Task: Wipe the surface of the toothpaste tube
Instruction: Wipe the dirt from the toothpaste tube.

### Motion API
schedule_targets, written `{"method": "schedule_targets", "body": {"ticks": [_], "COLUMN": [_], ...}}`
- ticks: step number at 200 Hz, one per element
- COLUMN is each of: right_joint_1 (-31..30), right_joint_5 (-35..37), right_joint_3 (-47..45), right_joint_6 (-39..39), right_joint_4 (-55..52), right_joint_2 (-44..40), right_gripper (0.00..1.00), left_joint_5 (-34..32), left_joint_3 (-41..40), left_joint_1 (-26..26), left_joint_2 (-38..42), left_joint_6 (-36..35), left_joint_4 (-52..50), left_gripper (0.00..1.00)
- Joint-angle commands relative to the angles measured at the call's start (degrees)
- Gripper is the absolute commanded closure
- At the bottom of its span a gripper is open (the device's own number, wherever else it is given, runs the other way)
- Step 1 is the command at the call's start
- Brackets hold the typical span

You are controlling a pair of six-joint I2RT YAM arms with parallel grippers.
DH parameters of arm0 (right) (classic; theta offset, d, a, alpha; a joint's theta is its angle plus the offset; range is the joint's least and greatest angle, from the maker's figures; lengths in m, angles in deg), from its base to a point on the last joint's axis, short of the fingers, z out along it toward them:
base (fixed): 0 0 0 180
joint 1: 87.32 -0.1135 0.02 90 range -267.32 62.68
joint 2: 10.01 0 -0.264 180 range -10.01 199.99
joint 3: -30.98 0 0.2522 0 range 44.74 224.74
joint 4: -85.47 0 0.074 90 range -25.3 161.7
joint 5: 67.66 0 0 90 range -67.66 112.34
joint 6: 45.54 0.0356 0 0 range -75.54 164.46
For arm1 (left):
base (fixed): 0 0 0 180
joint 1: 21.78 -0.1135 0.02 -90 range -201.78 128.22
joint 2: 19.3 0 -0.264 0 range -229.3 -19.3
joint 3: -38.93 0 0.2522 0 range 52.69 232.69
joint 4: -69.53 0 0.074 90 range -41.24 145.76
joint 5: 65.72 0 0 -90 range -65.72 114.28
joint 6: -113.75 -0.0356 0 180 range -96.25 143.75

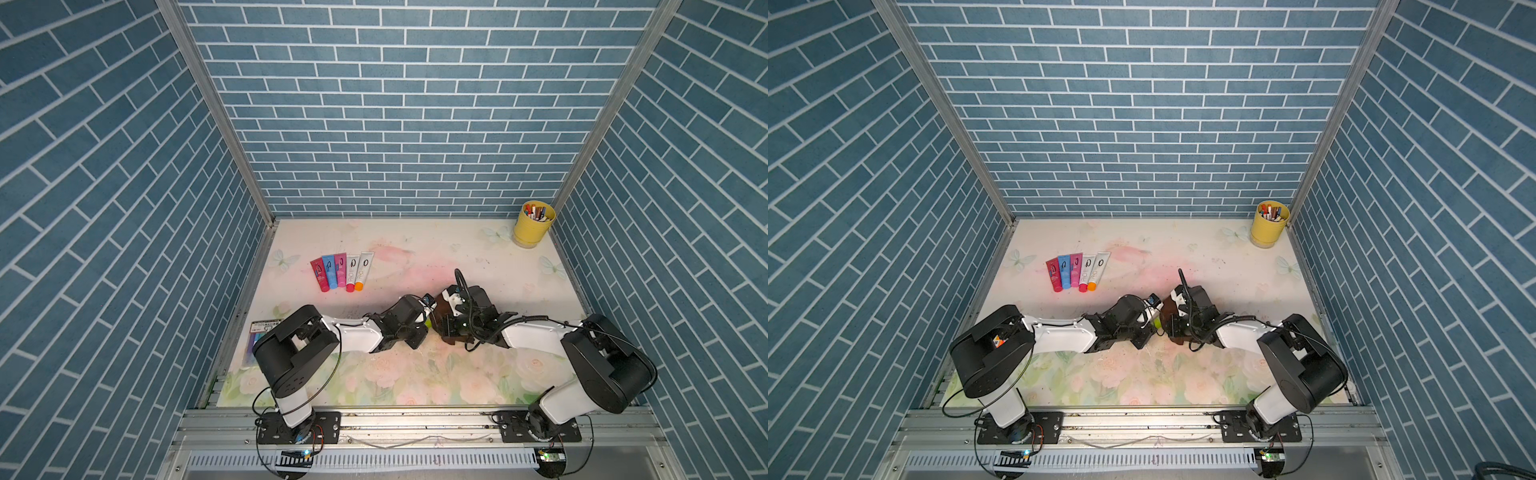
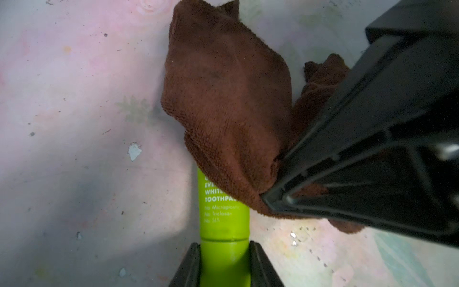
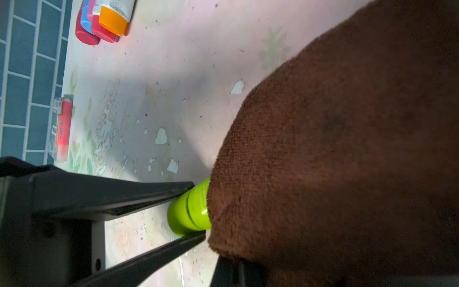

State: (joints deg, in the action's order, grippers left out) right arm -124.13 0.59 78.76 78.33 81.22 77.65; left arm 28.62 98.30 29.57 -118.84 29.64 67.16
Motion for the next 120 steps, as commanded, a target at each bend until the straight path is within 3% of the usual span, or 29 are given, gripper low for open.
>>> {"method": "schedule_targets", "body": {"ticks": [1,61,120], "right_joint_1": [-0.18,1.99,1.93], "right_joint_5": [-1.05,5.82,1.81], "right_joint_3": [1.66,6.81,6.73], "right_joint_6": [2.17,-0.35,-0.64], "right_joint_4": [-0.46,-5.31,-2.31], "right_joint_2": [0.91,-1.66,4.70], "right_gripper": [1.00,1.00,1.00], "left_joint_5": [0.65,1.06,1.39], "left_joint_3": [-0.15,-0.87,-0.78], "left_joint_1": [-0.11,-0.11,-0.11], "left_joint_2": [0.71,1.66,1.51], "left_joint_6": [0.85,0.74,0.63], "left_joint_4": [0.89,1.42,1.28], "left_gripper": [1.00,1.00,1.00]}}
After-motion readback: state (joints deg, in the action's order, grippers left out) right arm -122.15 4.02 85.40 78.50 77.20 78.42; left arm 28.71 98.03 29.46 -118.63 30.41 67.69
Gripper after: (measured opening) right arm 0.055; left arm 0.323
